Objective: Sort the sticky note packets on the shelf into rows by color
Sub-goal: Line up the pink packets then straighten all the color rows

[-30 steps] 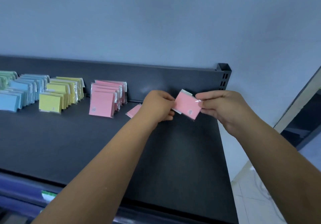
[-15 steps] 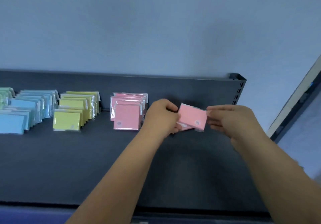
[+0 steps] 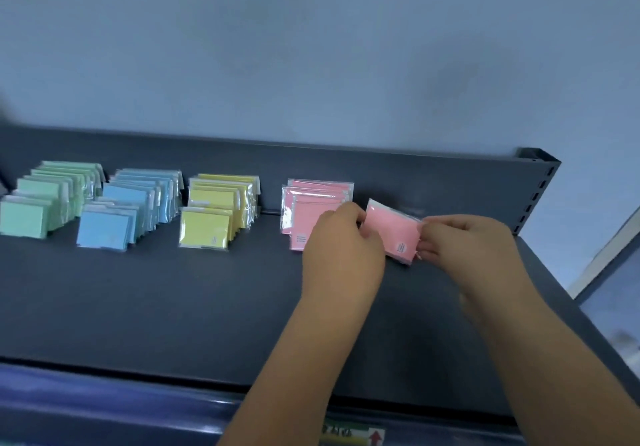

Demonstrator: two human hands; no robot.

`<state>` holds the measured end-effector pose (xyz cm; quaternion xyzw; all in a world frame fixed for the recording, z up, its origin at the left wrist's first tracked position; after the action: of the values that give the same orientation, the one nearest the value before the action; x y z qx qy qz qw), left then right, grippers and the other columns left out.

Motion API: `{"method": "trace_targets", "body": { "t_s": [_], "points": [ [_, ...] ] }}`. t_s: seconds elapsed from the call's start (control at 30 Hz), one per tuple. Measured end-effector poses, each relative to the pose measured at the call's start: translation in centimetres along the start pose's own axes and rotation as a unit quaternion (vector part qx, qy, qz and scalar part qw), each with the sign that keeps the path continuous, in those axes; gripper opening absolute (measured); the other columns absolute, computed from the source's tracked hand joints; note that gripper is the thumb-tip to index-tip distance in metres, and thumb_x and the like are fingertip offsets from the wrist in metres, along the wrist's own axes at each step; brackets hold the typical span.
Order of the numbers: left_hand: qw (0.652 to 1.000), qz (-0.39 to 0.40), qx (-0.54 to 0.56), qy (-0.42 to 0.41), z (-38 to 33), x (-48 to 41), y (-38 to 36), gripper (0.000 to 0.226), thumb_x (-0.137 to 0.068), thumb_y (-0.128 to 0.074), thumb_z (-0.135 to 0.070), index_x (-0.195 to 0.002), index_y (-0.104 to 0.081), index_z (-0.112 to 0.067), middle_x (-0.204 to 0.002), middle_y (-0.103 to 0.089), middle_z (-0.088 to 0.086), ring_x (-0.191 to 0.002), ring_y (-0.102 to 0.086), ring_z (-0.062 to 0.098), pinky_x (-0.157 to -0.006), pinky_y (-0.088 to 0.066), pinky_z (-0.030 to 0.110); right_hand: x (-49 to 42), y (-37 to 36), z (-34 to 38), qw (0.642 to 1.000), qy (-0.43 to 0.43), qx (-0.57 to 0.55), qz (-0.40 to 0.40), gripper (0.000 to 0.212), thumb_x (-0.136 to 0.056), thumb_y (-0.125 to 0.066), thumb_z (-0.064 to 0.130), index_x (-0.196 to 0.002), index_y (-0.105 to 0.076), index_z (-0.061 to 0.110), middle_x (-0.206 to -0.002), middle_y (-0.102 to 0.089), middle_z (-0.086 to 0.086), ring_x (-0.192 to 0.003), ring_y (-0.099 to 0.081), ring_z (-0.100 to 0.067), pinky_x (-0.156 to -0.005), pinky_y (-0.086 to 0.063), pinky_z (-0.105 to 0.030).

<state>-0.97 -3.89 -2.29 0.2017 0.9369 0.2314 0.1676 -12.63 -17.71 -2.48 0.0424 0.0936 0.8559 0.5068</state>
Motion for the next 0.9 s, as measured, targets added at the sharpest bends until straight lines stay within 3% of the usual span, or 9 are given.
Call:
{"method": "trace_targets", "body": {
  "t_s": [0.17, 0.3, 0.37, 0.5, 0.6, 0.63, 0.73, 0.8, 0.9],
  "points": [
    [0.995, 0.075, -0.039, 0.055, 1.1, 0.5, 1.1, 0.024, -0.094, -0.053, -0.039, -0.111, -0.058, -0.023, -0.109, -0.060, -0.006, -0.094, -0.059, 0.020, -0.072, -0.043, 0.033, 1.6, -3.5, -0.1, 0.999, -0.013, -0.038, 0.015, 0.012, -0.078, -0.069, 0.018, -0.081, -0.078, 0.026, -0.090, -0.076, -0.014, -0.097, -0.073, -0.036, -0.097, -0.056, -0.058],
    [0.987, 0.151, -0.031, 0.052, 2.0, -0.2, 2.9, 0.027, -0.093, -0.054, -0.050, -0.079, -0.049, -0.027, -0.081, -0.056, -0.011, -0.071, -0.053, 0.002, -0.055, -0.038, 0.025, 1.9, -6.8, 0.1, 0.998, -0.015, -0.046, 0.033, 0.008, -0.081, -0.065, 0.014, -0.083, -0.072, 0.010, -0.090, -0.073, -0.022, -0.083, -0.065, -0.023, -0.101, -0.053, -0.056],
    [0.984, 0.172, -0.028, 0.043, 2.9, -1.2, 4.0, 0.031, -0.093, -0.052, -0.050, -0.075, -0.050, -0.025, -0.073, -0.053, -0.010, -0.065, -0.050, 0.003, -0.052, -0.035, 0.025, 1.9, -9.0, 0.1, 0.998, -0.023, -0.047, 0.042, 0.012, -0.080, -0.067, 0.018, -0.086, -0.069, 0.008, -0.094, -0.069, -0.026, -0.082, -0.063, -0.019, -0.102, -0.052, -0.057],
    [0.972, 0.230, -0.050, 0.025, 5.6, -3.2, 5.1, 0.030, -0.092, -0.048, -0.050, -0.081, -0.062, -0.026, -0.072, -0.060, -0.005, -0.066, -0.056, 0.014, -0.052, -0.033, 0.028, 1.7, -12.4, 0.4, 0.998, -0.041, -0.009, 0.051, 0.013, -0.086, -0.071, 0.029, -0.097, -0.074, 0.022, -0.093, -0.077, 0.007, -0.093, -0.072, -0.010, -0.085, -0.055, -0.030],
    [0.964, 0.259, -0.055, 0.012, 7.6, -4.0, 5.0, 0.029, -0.086, -0.052, -0.050, -0.098, -0.068, -0.028, -0.084, -0.068, -0.002, -0.075, -0.063, 0.019, -0.054, -0.037, 0.029, 1.9, -14.2, 0.4, 0.996, -0.053, 0.039, 0.060, 0.047, -0.080, -0.069, 0.041, -0.125, -0.066, 0.028, -0.111, -0.074, 0.010, -0.104, -0.069, -0.009, -0.095, -0.054, -0.033],
    [0.962, 0.269, -0.046, 0.015, 8.0, -4.2, 5.0, 0.029, -0.086, -0.053, -0.050, -0.099, -0.069, -0.028, -0.084, -0.068, -0.003, -0.075, -0.063, 0.020, -0.056, -0.039, 0.029, 1.8, -14.5, 0.5, 0.996, -0.056, 0.043, 0.058, 0.047, -0.082, -0.068, 0.041, -0.126, -0.065, 0.027, -0.112, -0.074, 0.009, -0.105, -0.069, -0.010, -0.095, -0.054, -0.034],
    [0.954, 0.298, 0.012, 0.029, 8.3, -5.0, 5.2, 0.024, -0.088, -0.057, -0.047, -0.095, -0.071, -0.030, -0.083, -0.071, -0.005, -0.080, -0.066, 0.020, -0.066, -0.047, 0.032, 1.9, -14.4, 0.8, 0.997, -0.056, 0.049, 0.032, 0.011, -0.092, -0.062, 0.024, -0.102, -0.067, 0.026, -0.091, -0.073, 0.012, -0.090, -0.068, -0.010, -0.076, -0.050, -0.029],
    [0.945, 0.319, 0.060, 0.052, 8.2, -5.5, 5.7, 0.020, -0.088, -0.059, -0.045, -0.090, -0.072, -0.030, -0.081, -0.068, -0.010, -0.081, -0.065, 0.016, -0.066, -0.046, 0.030, 2.0, -13.9, 0.9, 0.996, -0.054, 0.068, 0.006, 0.005, -0.093, -0.061, 0.023, -0.090, -0.065, 0.026, -0.085, -0.068, 0.012, -0.087, -0.064, -0.011, -0.080, -0.049, -0.032],
    [0.936, 0.340, 0.073, 0.062, 8.2, -5.9, 6.4, 0.020, -0.089, -0.060, -0.045, -0.093, -0.072, -0.029, -0.085, -0.069, -0.012, -0.084, -0.065, 0.011, -0.066, -0.043, 0.028, 2.5, -14.0, 1.3, 0.996, -0.057, 0.069, 0.000, 0.008, -0.095, -0.063, 0.026, -0.090, -0.061, 0.033, -0.097, -0.067, 0.018, -0.095, -0.062, -0.002, -0.089, -0.049, -0.030]
  ]
}}
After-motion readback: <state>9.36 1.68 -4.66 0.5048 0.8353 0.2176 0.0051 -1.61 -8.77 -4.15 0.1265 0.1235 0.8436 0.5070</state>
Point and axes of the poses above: each hand's wrist, its own x-axis away from the middle knuckle, its own y-axis out of the back of the hand, z = x × y, the point moved 7 cm from there along -x, towards the middle knuckle
